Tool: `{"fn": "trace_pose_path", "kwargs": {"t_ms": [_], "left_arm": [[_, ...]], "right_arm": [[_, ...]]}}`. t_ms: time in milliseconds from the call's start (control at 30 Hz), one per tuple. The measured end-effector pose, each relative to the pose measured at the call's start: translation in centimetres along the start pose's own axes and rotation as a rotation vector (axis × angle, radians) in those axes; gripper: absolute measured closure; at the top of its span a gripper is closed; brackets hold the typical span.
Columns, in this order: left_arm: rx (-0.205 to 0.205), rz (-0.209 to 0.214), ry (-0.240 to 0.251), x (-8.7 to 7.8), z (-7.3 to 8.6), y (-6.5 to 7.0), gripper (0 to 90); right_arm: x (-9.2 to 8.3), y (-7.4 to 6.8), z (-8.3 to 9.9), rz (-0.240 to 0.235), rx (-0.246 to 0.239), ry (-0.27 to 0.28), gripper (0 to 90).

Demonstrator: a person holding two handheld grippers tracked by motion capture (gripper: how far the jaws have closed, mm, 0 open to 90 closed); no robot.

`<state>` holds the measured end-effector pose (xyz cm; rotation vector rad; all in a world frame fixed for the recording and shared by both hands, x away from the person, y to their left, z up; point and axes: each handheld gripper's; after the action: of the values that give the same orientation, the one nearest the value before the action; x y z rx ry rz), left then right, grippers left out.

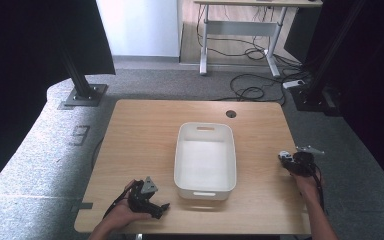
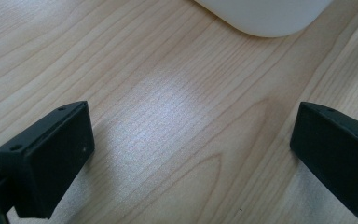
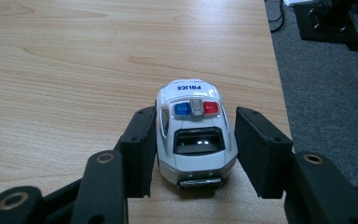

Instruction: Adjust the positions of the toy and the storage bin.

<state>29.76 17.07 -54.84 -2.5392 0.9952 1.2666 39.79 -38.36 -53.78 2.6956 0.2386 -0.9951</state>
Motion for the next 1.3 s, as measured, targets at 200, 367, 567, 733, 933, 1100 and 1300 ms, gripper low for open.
{"fn": "trace_pose_path", "kwargs": {"t_ms": [200,367,567,733,933,1100,1300], "left_arm": [[0.000,-0.001,-0.001,0.0,0.0,0.0,0.0],[0.000,-0.001,-0.002,0.0,0.0,0.0,0.0],[0.000,-0.002,-0.004,0.0,0.0,0.0,0.0],[0.002,0.000,-0.004,0.0,0.0,0.0,0.0],[0.003,0.001,-0.004,0.0,0.0,0.0,0.0],[0.004,0.004,-0.003,0.0,-0.1,0.0,0.0],[0.004,0.004,-0.002,0.0,-0.1,0.0,0.0]], "right_arm": [[-0.1,0.0,0.0,-0.004,0.004,-0.008,49.8],[-0.3,0.0,0.1,-0.008,0.018,-0.010,49.9],[-0.7,-0.2,0.3,-0.021,0.010,-0.017,50.2],[-1.4,-0.7,0.5,-0.037,-0.014,-0.014,50.2],[-2.2,-1.2,1.1,-0.078,-0.046,-0.022,49.3],[-1.7,-1.1,1.1,-0.090,-0.044,-0.022,40.4],[0.6,-1.3,0.4,-0.074,-0.041,-0.036,42.9]]}}
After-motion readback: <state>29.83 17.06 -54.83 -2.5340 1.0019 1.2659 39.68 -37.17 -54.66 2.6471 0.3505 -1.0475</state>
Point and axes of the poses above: each handheld gripper's, and its own axes: x roughly forward along the jaws, z roughly out of its underside, y roughly to its right, and after that the axes turned 14 degrees about -x, right-handed
